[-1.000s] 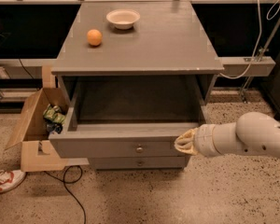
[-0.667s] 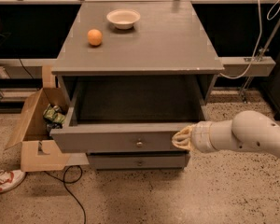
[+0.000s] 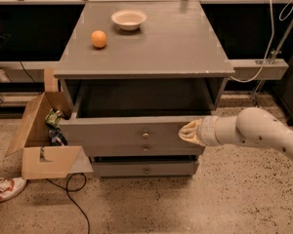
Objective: Close top drawer
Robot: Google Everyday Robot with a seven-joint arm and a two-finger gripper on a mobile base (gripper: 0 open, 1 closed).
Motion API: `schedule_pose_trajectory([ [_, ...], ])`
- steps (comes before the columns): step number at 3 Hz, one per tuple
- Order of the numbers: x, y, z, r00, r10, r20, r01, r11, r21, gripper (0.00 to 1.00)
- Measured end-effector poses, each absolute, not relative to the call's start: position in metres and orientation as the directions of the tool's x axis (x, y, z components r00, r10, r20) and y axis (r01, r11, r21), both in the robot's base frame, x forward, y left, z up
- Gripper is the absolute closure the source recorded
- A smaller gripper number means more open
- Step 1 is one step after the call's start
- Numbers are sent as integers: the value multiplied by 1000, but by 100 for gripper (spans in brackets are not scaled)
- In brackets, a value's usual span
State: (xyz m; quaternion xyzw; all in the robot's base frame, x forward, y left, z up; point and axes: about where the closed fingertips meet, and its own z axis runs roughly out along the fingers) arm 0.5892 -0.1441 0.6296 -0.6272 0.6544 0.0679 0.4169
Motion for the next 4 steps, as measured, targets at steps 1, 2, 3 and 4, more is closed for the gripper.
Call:
schedule_pose_trajectory([
  [1, 633, -157, 646, 111, -744, -659, -844, 280, -458, 100],
  [2, 657, -165, 654, 71, -732, -678, -820, 345, -458, 100],
  [3, 693, -167, 654, 18, -722, -692, -812, 393, -431, 100],
  [4, 693, -166, 654, 13, -721, -692, -813, 396, -428, 100],
])
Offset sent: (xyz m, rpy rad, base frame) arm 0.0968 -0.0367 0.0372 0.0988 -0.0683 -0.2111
